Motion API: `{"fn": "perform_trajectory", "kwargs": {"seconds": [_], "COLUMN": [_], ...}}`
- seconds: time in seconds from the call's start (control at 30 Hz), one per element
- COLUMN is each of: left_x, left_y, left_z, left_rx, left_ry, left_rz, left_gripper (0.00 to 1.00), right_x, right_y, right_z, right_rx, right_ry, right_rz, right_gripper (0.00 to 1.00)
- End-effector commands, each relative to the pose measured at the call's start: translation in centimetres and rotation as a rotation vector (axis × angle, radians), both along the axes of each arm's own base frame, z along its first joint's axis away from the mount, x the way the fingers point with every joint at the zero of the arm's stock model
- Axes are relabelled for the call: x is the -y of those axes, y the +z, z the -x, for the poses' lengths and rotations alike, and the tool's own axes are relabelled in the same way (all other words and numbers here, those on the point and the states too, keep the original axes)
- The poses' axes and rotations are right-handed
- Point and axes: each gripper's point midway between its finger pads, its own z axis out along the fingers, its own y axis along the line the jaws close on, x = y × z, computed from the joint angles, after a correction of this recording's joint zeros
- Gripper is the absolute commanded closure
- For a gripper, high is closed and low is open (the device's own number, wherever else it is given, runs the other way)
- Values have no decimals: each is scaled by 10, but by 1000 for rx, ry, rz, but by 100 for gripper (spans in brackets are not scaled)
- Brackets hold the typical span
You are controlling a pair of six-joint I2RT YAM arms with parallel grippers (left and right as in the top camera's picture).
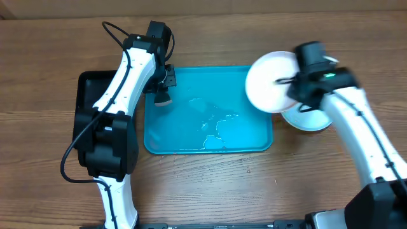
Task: Clean dirty plates on tray and stack at the side
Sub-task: 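Lift the white plate with the right gripper and stack it on the plates at right, then move the left gripper over the black tray and drop the sponge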
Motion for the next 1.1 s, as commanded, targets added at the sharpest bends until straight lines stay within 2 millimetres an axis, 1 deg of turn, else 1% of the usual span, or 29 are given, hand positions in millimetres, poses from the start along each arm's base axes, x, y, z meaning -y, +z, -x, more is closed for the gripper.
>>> {"fn": "perform_trajectory", "kwargs": {"seconds": [0.0,0.1,0.17,0.2,0.27,0.33,0.37,0.43,0.5,0.57,0.63,0.67,0.7,0.77,0.87,0.93,1.03,1.07], "left_x": [1,1,0,-1,-4,-9,-13,-22,-37,-48,-59,-65,-71,-81,-98,-110,-127,-133], "left_y": [1,1,1,2,8,21,30,55,93,118,133,139,142,142,135,129,116,110], "left_z": [-1,-1,-1,-1,0,2,2,3,8,14,23,29,35,45,55,60,66,68], "left_rx": [5,5,5,5,1,0,7,35,87,126,144,140,128,90,35,5,-33,-46], "left_ry": [5,5,5,7,13,22,28,38,55,69,86,95,103,122,159,187,228,241], "left_rz": [4,2,-3,-4,-5,-11,-22,-57,-113,-146,-173,-188,-198,-210,-219,-224,-228,-229], "left_gripper": [96,96,96,96,96,96,96,96,96,96,96,96,96,96,96,96,96,96], "right_x": [30,72,87,95,98,96,96,94,88,82,74,70,68,62,50,38,14,5], "right_y": [-3,-14,-27,-39,-57,-72,-80,-90,-96,-96,-95,-94,-94,-94,-87,-75,-56,-51], "right_z": [2,9,15,21,27,32,34,34,31,28,23,21,21,21,20,16,8,6], "right_rx": [-1,-23,-54,-83,-122,-154,-164,-165,-147,-132,-118,-114,-116,-125,-141,-146,-141,-139], "right_ry": [-30,-148,-198,-225,-244,-246,-247,-247,-235,-223,-201,-186,-180,-158,-118,-76,18,45], "right_rz": [-179,-185,-192,-199,-210,-217,-220,-229,-259,-290,-328,-339,-339,-337,-346,-348,-334,-332], "right_gripper": [96,96,96,96,96,96,96,96,96,87,68,59,47,30,20,17,14,8]}}
